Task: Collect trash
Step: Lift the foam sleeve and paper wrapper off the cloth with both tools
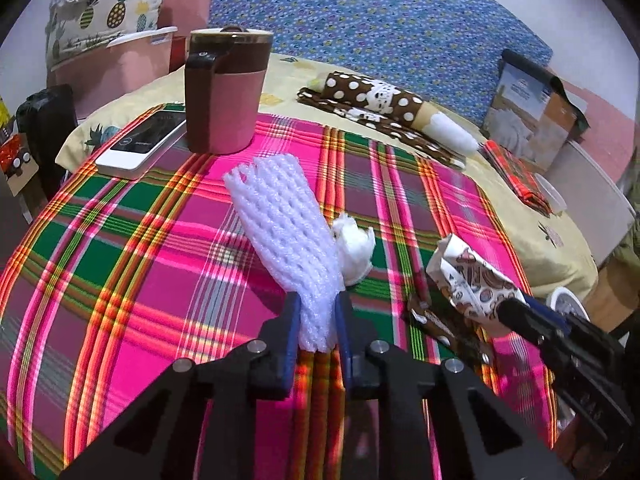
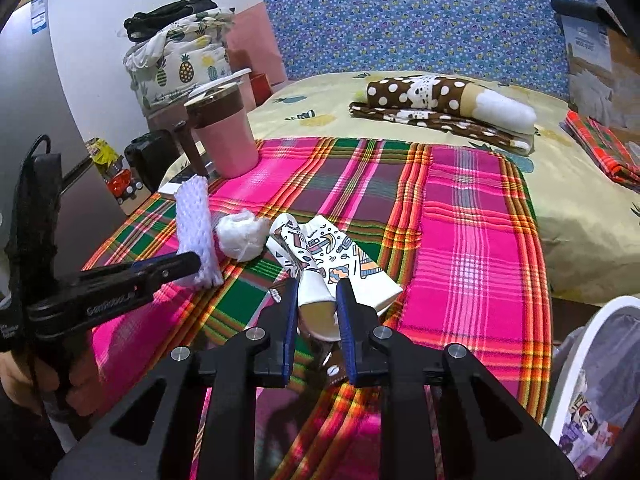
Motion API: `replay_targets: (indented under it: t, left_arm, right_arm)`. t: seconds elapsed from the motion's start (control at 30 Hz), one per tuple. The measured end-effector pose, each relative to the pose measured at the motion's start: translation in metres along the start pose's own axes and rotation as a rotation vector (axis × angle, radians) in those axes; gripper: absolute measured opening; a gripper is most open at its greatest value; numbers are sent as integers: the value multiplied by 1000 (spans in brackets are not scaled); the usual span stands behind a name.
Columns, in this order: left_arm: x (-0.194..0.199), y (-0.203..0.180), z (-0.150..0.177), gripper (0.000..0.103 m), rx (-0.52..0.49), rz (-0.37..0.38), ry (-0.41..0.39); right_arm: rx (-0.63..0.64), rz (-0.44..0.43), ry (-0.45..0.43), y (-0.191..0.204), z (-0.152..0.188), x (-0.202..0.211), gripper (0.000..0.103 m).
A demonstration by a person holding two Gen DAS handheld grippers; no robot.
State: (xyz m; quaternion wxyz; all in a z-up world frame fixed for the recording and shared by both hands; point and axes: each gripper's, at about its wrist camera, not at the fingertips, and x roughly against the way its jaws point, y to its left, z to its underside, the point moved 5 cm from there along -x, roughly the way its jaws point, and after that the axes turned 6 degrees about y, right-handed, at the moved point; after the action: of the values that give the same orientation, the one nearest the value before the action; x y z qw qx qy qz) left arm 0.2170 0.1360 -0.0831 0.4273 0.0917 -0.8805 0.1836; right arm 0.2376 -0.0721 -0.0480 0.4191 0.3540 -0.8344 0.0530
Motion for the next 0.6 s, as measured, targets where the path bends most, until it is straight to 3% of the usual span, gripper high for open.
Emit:
replay_targets:
  t: [0.6]
  left_arm:
    - [41, -51, 49, 17, -131, 82, 4]
  right_arm:
    - [-91, 43, -59, -10, 33, 52, 21]
